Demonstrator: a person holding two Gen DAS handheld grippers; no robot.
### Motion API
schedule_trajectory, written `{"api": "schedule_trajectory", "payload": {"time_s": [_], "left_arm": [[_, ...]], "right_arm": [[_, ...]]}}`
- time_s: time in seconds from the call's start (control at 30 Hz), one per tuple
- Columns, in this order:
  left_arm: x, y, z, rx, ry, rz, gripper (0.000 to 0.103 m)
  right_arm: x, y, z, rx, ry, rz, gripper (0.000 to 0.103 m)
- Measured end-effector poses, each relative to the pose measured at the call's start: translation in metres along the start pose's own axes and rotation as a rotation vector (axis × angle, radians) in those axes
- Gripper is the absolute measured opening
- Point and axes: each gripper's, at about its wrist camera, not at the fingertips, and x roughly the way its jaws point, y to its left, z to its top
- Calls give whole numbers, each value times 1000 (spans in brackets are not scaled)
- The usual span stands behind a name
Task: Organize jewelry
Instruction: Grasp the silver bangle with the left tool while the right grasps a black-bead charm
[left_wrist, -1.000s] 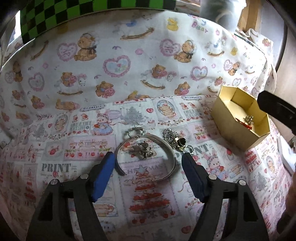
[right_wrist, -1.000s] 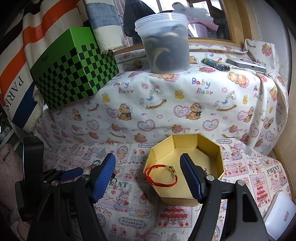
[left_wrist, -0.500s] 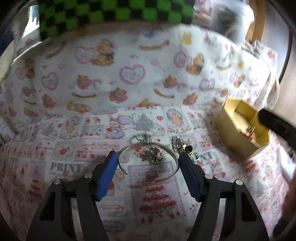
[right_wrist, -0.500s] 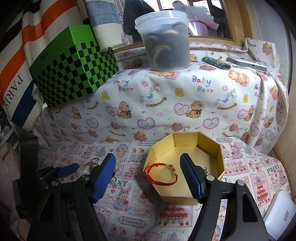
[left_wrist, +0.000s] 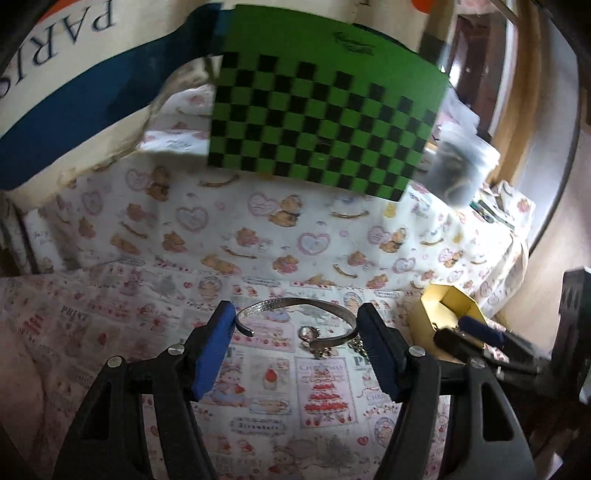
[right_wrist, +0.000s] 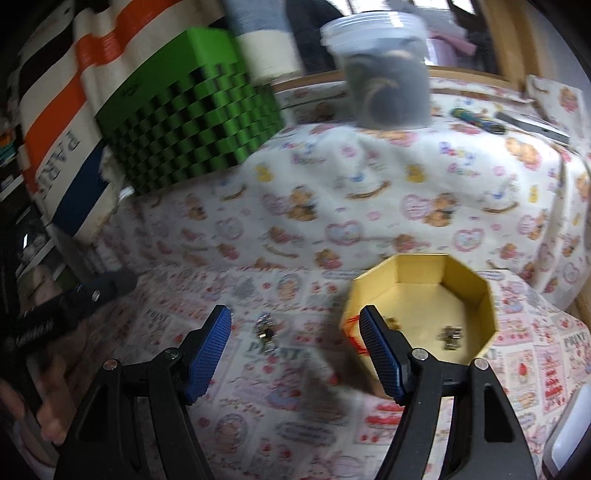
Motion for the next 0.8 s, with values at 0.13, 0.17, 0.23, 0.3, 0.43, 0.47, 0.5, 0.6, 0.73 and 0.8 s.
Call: {"api": "schedule_trajectory", "payload": {"time_s": [0.13, 0.17, 0.23, 0.3, 0.43, 0.47, 0.5, 0.6, 0.73, 0.8], "left_arm": [[12, 7, -3, -15, 37, 32, 67], [12, 9, -4, -19, 42, 42, 67], [16, 11, -6, -24, 48, 59, 67], [18, 14, -7, -30, 54, 66, 67], [23, 18, -8, -38, 78, 56, 67], [25, 18, -9, -40, 86, 53, 67], [26, 18, -9, -43, 89, 57, 67], [26, 16, -10, -30, 92, 64, 67], [26, 16, -9, -31, 90, 63, 67], [26, 17, -9, -29, 89, 69, 67]], "right_arm": [[22, 17, -9, -47, 66, 24, 66], [26, 21, -10, -66, 79, 8, 59], [41, 29, -15, -112, 118, -45, 51], [51, 30, -17, -114, 146, -63, 44], [63, 32, -16, -133, 155, -93, 37], [66, 34, -16, -146, 159, -107, 37], [71, 37, -17, -160, 170, -117, 35], [85, 41, -21, -197, 207, -174, 24], [88, 46, -21, -224, 214, -186, 11], [87, 48, -19, -220, 210, -178, 10]]}}
